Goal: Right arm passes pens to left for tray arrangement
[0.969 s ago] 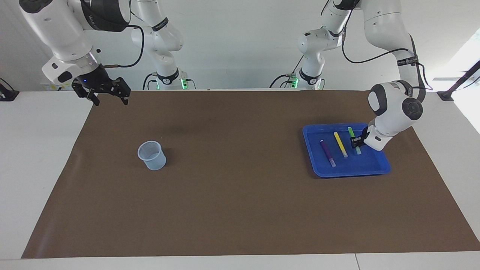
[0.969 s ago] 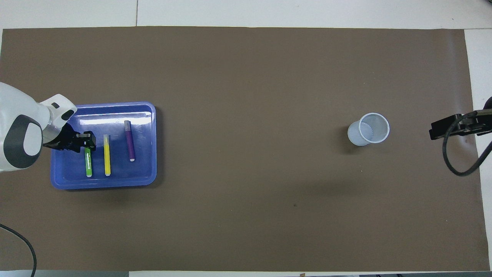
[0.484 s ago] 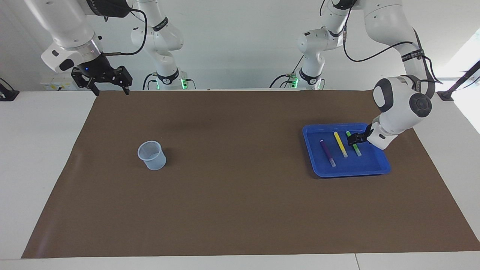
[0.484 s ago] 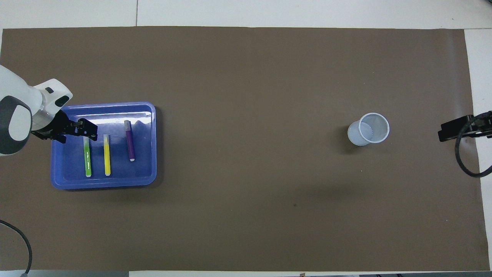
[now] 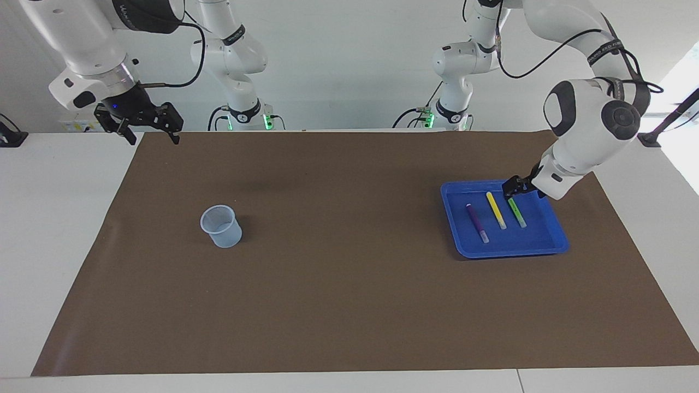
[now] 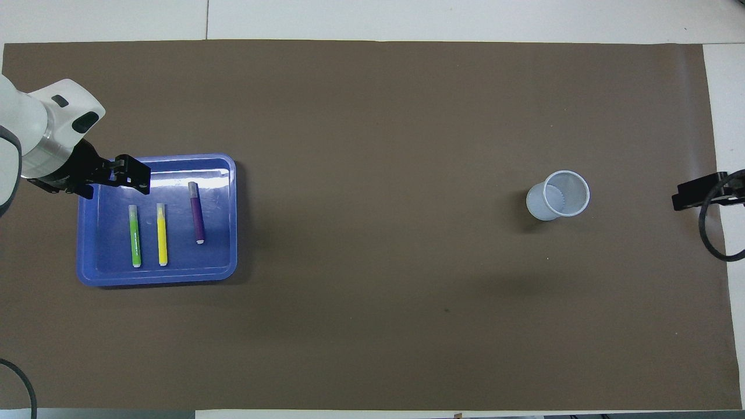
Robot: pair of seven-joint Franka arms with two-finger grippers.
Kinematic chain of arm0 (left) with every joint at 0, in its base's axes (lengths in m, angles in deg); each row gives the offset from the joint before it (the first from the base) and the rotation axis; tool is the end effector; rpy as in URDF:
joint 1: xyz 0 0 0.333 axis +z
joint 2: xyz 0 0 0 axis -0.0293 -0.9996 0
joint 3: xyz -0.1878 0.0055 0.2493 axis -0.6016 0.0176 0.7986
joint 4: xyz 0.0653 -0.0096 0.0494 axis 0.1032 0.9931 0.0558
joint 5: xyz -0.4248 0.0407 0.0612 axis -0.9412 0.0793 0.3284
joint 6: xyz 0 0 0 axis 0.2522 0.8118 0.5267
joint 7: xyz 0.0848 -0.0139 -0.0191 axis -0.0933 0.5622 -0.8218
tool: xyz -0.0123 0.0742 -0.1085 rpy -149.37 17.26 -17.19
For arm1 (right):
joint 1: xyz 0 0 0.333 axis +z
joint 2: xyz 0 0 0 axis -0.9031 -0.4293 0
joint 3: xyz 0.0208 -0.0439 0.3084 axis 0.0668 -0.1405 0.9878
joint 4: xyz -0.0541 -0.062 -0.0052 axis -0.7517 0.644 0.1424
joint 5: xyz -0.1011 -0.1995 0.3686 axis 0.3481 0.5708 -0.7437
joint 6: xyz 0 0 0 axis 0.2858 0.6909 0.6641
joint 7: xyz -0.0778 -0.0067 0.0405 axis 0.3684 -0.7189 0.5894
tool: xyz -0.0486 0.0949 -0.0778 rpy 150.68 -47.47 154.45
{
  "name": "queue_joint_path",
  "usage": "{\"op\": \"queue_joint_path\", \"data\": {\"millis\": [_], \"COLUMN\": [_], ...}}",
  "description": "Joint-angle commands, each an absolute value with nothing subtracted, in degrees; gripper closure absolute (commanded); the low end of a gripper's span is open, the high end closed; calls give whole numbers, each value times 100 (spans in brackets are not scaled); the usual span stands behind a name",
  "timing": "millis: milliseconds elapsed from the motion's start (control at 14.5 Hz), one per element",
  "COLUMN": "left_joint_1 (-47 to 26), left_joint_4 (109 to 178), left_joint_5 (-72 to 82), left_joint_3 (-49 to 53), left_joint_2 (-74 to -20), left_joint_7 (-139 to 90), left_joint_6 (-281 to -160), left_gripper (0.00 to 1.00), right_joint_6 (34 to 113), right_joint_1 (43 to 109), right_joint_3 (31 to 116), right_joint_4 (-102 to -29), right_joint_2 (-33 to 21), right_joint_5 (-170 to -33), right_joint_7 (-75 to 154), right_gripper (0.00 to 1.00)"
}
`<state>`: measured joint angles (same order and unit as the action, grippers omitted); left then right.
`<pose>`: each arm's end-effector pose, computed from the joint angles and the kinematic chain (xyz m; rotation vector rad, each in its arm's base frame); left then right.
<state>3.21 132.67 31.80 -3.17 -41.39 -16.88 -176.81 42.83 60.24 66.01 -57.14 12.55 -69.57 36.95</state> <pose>0.6006 -0.0686 0.4791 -3.1036 -0.0206 0.2234 0.5628 -0.0490 0.5849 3.1206 0.0336 -0.1248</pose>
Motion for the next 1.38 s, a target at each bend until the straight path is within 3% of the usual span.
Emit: {"op": "queue_joint_path", "data": {"millis": [0, 415, 554, 761, 1315], "left_joint_1": [134, 18, -130, -149, -105], "left_joint_4": [13349, 13630, 13412, 12551, 12752], "left_joint_5": [3130, 3042, 3042, 3016, 2813], "left_joint_3": [-268, -180, -145, -39, 75], "left_joint_2": [-3500, -3129, -3242, -3603, -3524], "left_joint_7": [-1843, -1816, -1834, -1808, -1649], "left_joint_6": [-17141, -17208, -17193, -16596, -16788], "left_gripper": [0, 0, 0, 0, 0], "right_joint_6": [4266, 4257, 4240, 4240, 4240], "right_joint_1": [6000, 5992, 5992, 6009, 6009], "right_joint_3": [6592, 6654, 6627, 6627, 6627], "right_joint_4": [-5760, -5760, -5760, -5760, -5769], "right_joint_2": [1352, 1361, 1378, 1378, 1378], "right_joint_5": [-6982, -6982, -6982, -6982, -6982], "right_joint_7": [3830, 3786, 3786, 3795, 3795], "right_gripper": [0, 0, 0, 0, 0]}}
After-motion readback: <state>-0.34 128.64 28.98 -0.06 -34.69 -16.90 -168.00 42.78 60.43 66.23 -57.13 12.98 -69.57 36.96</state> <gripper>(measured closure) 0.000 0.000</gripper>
